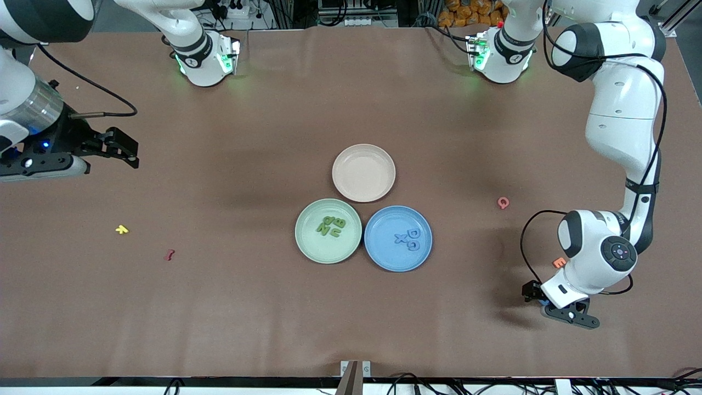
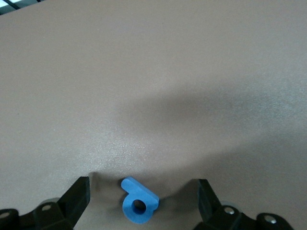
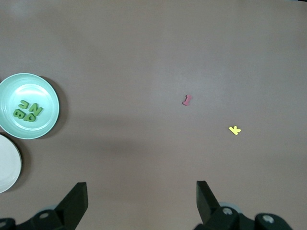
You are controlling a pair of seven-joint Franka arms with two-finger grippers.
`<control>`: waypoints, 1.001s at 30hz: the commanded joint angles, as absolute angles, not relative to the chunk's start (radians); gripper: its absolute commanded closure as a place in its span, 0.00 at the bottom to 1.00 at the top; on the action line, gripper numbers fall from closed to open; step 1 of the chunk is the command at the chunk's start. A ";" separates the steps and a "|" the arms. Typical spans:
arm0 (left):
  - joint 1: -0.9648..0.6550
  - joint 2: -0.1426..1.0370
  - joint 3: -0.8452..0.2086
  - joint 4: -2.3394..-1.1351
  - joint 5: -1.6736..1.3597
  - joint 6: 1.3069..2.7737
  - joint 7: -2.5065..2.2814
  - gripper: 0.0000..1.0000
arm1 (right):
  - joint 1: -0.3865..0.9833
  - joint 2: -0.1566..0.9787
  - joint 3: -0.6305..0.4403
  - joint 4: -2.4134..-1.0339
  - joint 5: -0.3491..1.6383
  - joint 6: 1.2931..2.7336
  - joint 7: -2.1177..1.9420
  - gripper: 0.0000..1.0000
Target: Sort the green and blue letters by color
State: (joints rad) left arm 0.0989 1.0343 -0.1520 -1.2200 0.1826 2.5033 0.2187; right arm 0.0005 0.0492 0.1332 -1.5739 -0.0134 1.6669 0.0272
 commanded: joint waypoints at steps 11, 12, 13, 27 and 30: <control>0.106 1.068 -0.164 -1.206 0.176 2.533 0.201 0.17 | 0.008 0.063 0.133 -1.543 0.006 1.651 0.018 0.00; 0.106 1.068 -0.164 -1.206 0.176 2.533 0.201 0.17 | 0.008 0.063 0.133 -1.543 0.006 1.651 0.018 0.00; 0.106 1.068 -0.164 -1.206 0.176 2.533 0.201 0.17 | 0.008 0.063 0.133 -1.543 0.006 1.651 0.017 0.00; 0.107 1.034 -0.163 -1.256 0.175 2.533 0.201 0.16 | 0.008 0.063 0.133 -1.543 0.006 1.652 0.017 0.00; 0.107 1.020 -0.163 -1.279 0.173 2.545 0.201 0.15 | 0.008 0.063 0.133 -1.543 0.005 1.652 0.011 0.00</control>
State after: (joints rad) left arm 0.0999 1.0411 -0.1561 -1.2211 0.1796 2.5175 0.2118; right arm 0.0068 0.0510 0.1343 -1.5689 -0.0131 1.6656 0.0271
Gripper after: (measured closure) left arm 0.159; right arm 0.000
